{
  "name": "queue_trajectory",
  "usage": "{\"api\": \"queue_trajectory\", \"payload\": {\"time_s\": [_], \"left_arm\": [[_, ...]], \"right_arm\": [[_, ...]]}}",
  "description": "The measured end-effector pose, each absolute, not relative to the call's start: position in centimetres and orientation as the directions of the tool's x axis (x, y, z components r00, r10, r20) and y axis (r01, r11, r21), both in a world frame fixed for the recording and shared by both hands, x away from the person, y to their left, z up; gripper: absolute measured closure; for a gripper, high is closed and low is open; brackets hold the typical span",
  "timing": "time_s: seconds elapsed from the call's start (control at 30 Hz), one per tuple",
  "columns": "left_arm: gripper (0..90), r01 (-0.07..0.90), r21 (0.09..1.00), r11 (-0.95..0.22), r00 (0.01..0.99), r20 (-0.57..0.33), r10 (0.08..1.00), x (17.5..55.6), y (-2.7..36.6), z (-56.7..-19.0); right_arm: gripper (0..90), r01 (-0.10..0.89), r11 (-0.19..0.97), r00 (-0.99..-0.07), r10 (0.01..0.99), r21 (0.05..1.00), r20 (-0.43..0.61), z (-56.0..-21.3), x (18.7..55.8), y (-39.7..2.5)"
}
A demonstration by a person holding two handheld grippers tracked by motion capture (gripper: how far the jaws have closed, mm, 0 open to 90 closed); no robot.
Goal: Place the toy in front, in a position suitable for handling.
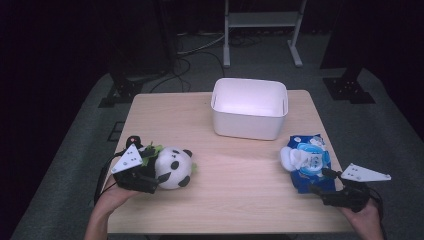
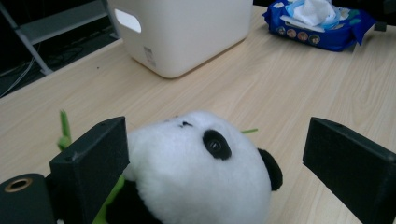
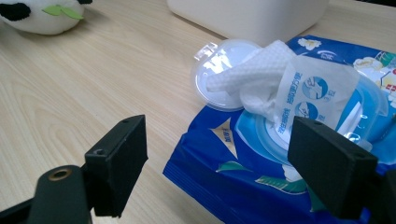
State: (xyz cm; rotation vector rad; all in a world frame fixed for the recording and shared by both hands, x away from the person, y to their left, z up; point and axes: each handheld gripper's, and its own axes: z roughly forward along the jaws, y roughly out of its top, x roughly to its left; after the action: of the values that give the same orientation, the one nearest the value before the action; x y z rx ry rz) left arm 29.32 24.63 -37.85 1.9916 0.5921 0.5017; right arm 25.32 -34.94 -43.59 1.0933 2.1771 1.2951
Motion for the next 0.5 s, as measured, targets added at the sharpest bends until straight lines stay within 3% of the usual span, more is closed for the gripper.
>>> {"api": "queue_trajectory", "payload": {"time_s": [0.5], "left_arm": [[5.8,0.216,0.842,-0.495,0.811,0.128,0.57,32.2,26.0,-34.7]], "right_arm": [[18.6,0.426,0.297,-0.636,0.77,0.855,0.05,-43.6,25.3,-34.6]]}}
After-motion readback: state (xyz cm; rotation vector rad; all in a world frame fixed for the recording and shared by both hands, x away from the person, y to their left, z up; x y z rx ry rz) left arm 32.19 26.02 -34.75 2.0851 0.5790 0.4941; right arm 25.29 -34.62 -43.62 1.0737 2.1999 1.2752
